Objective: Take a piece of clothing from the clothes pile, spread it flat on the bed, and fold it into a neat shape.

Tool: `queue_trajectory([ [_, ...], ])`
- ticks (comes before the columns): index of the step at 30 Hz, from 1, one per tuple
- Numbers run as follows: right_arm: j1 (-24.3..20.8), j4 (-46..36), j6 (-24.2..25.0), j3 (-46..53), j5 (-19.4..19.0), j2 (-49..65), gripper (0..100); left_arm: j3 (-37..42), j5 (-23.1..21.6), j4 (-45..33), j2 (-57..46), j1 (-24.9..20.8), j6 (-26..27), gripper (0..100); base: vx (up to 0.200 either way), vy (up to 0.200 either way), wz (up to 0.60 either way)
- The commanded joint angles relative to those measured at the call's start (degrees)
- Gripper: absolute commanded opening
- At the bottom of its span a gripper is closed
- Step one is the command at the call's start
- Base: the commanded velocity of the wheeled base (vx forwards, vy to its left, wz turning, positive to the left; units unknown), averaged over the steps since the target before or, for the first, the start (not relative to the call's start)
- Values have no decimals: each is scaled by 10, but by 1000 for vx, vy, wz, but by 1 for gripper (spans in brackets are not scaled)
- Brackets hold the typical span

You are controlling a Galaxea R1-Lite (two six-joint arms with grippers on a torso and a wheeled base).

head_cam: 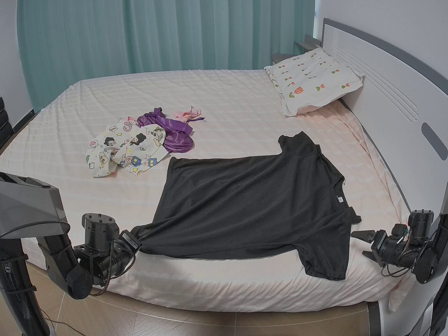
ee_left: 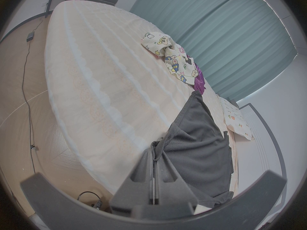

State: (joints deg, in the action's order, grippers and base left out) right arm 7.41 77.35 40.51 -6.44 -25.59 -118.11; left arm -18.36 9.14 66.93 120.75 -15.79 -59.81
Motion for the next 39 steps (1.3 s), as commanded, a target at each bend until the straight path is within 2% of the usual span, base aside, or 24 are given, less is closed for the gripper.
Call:
queue_trajectory([
  [1,-37,1,16,44,-2,27,100,2,0,1,4,0,0,0,0,0,0],
  [22,-112,4,12,64,-1,-39,100,1,0,1,5,-2,0,0,0,0,0],
  [31,-115,39,12,63,1,-67,100,1,1,1,5,-2,0,0,0,0,0],
  [32,-115,39,12,63,1,-67,0,1,1,1,5,-2,0,0,0,0,0],
  [39,-115,18,9,64,18,-67,0,1,0,1,5,-2,0,0,0,0,0],
])
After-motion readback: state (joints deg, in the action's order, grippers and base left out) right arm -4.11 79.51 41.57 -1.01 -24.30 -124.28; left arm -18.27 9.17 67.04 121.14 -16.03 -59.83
